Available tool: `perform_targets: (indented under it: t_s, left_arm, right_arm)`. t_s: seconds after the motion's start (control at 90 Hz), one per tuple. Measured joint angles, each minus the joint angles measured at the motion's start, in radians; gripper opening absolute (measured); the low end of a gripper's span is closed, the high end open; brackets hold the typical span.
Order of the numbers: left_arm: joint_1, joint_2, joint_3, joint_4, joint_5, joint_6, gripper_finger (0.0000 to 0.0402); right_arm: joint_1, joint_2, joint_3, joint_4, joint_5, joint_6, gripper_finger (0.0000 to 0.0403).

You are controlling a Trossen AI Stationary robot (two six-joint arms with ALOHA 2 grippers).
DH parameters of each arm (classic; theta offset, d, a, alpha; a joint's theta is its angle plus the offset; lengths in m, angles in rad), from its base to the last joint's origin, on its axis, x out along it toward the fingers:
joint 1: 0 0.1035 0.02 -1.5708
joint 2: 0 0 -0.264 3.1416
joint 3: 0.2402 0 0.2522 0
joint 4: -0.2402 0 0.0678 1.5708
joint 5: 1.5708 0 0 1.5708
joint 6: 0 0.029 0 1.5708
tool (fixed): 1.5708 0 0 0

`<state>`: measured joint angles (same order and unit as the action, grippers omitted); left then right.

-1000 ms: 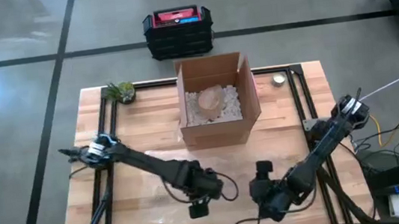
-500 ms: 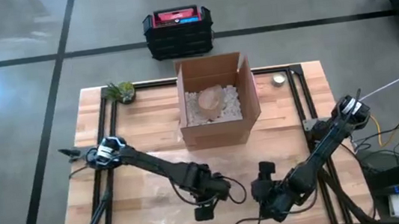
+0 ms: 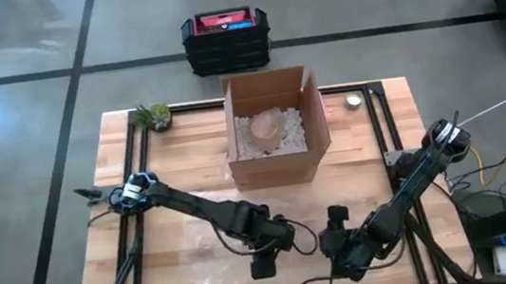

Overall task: Wrap mug
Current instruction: Wrap the orange mug with bubble wrap

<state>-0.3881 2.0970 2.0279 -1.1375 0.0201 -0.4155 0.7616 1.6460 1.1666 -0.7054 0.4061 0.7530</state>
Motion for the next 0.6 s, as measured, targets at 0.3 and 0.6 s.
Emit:
perform_targets:
  t_s: [0.3, 0.6]
  left_arm:
    - [-0.068, -0.141, -0.025, -0.141, -0.239, -0.008, 0.0165]
    - [-0.129, -0.431, -0.463, 0.077, -0.344, -0.218, 0.0123]
  right_arm:
    - [0.077, -0.087, -0.109, -0.023, -0.091, 0.115, 0.0199]
    - [0.191, -0.106, -0.343, 0.014, -0.102, 0.390, 0.0199]
